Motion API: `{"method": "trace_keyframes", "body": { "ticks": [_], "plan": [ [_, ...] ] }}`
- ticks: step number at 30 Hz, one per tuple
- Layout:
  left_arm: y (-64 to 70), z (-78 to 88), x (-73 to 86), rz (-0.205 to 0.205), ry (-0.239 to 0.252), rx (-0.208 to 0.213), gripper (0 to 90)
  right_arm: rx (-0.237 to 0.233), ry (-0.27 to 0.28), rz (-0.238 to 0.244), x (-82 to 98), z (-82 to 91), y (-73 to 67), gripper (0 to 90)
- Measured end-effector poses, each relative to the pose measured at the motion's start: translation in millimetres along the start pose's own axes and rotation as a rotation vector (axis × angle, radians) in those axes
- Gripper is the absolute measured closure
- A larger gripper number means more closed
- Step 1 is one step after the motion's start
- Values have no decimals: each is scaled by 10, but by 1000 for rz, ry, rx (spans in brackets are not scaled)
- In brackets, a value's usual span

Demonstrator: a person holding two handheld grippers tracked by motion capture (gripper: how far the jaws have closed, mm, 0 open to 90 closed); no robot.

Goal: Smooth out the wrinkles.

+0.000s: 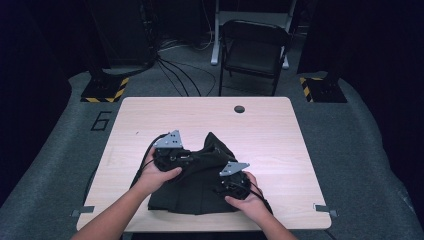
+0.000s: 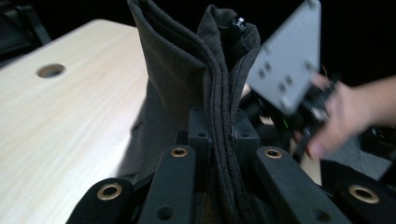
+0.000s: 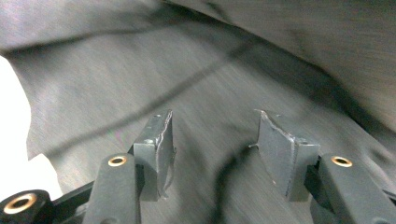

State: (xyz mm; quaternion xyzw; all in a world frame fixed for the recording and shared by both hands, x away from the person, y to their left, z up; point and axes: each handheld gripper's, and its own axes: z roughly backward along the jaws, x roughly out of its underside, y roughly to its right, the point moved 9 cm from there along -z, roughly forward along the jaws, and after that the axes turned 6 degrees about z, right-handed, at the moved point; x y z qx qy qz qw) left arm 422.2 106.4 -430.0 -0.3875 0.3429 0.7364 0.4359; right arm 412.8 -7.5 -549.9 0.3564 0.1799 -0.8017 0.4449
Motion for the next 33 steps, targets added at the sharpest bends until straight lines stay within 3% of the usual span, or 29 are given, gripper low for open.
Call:
{"method": "trace_keyframes", "body": {
  "ticks": [7,15,23,29,33],
  "plan": [
    [134,-106,275,18,-37,55,821,12,-14,-61,206,117,162,451],
    [262,-236,614,57,-90,118,821,25,-17,-75,291,205,283,452],
    [359,-361,913,53,-154,149,816,60,46,-139,290,454,439,460],
    [424,-441,1078,41,-217,159,792,61,147,-195,104,615,480,459],
    [432,-446,1116,50,-221,155,774,46,176,-156,-98,600,380,446]
  ]
}}
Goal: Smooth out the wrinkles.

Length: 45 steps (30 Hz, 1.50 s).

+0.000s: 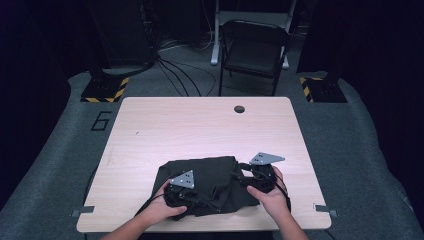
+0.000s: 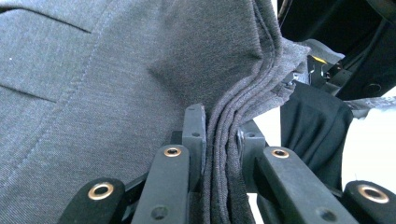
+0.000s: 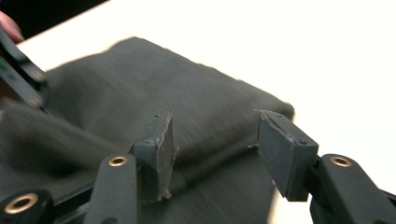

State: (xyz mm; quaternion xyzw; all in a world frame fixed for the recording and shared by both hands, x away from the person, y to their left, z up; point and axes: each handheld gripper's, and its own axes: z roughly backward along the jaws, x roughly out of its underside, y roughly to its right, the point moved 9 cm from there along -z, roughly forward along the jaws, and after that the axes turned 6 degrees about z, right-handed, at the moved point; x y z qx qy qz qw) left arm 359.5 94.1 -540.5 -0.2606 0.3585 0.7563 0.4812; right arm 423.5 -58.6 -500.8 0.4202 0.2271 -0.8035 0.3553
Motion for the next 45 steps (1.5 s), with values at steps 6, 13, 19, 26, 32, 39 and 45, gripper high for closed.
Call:
{"method": "trace_keyframes", "body": {
  "ticks": [6,13,19,26,32,39,45],
  "plan": [
    [4,-7,40,23,-3,10,718,-72,-7,50,-152,-207,-276,424],
    [-21,185,101,58,13,-13,531,-128,-96,91,90,-248,-393,420],
    [-164,434,128,100,70,-46,469,-121,-141,97,304,-196,-381,417],
    [-437,647,102,151,142,-147,446,-126,-195,129,472,-232,-434,414],
    [-831,763,247,221,131,-329,410,-139,-204,150,520,-199,-463,410],
    [-910,705,337,219,93,-355,356,-162,-208,174,590,-134,-549,401],
    [-962,630,391,220,64,-374,353,-173,-251,206,733,-217,-567,377]
  ]
}}
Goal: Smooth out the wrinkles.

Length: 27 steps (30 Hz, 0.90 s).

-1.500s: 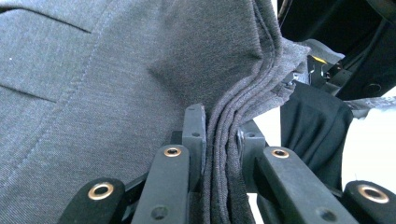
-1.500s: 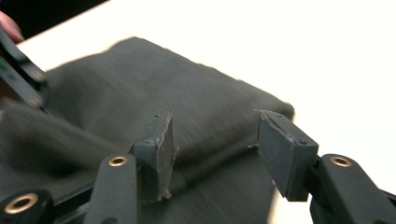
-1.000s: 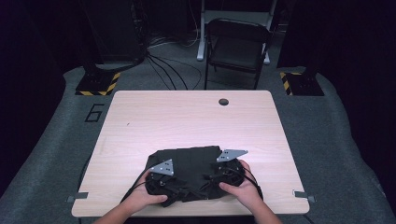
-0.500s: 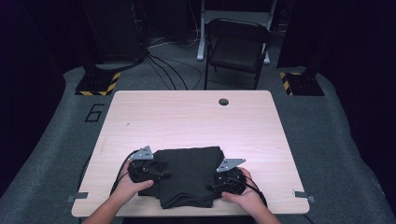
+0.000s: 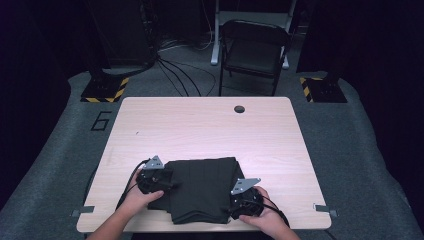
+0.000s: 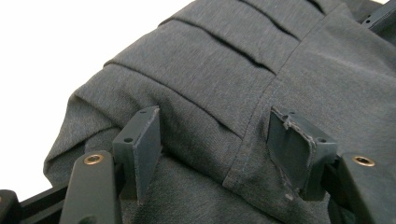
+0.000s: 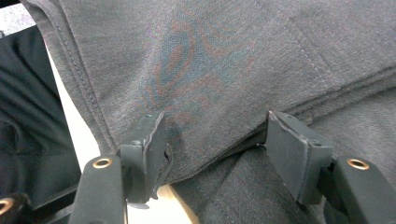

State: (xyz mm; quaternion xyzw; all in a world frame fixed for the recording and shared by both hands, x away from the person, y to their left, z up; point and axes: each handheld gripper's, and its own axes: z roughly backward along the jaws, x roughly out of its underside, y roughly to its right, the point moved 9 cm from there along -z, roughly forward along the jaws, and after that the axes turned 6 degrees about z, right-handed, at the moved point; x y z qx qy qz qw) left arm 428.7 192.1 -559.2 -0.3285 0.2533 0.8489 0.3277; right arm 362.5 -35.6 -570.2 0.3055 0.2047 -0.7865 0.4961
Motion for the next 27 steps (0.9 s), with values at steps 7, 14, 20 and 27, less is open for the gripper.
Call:
{"method": "trace_keyframes", "body": {
  "ticks": [7,14,20,27],
  "plan": [
    [-29,-42,-9,-3,-4,-28,353,2,-1,-12,6,-25,16,377],
    [-54,-60,-19,32,7,-18,353,5,-6,-17,-18,-31,22,375],
    [-54,-44,-35,42,8,-13,349,-15,22,-43,-69,36,25,366],
    [-33,14,-76,38,33,-11,349,24,136,-62,-218,198,59,364]
  ]
}}
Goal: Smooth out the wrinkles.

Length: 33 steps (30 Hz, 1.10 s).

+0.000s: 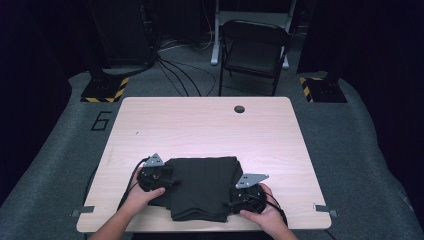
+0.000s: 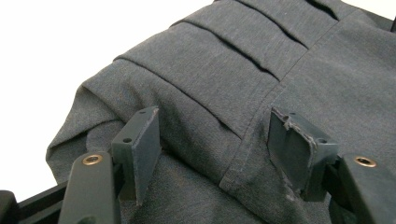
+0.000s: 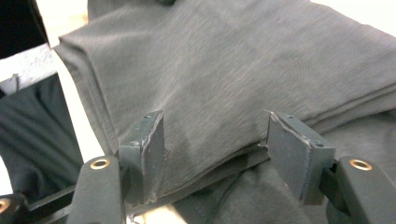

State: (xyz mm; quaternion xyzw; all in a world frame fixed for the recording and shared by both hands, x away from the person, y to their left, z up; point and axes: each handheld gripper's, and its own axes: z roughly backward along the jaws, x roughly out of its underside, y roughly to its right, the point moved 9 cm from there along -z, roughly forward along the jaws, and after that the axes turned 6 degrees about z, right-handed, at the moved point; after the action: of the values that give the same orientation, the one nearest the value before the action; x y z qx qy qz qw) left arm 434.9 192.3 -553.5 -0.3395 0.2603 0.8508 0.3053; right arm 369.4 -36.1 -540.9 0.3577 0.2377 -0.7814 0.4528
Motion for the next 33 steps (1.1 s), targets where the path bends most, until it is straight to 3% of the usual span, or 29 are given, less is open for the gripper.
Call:
{"method": "trace_keyframes", "body": {
  "ticks": [13,33],
  "plan": [
    [8,161,-54,-5,49,-11,356,96,78,-49,-77,124,176,362],
    [-116,319,-102,27,96,-50,356,225,55,-130,77,228,552,359]
  ]
}}
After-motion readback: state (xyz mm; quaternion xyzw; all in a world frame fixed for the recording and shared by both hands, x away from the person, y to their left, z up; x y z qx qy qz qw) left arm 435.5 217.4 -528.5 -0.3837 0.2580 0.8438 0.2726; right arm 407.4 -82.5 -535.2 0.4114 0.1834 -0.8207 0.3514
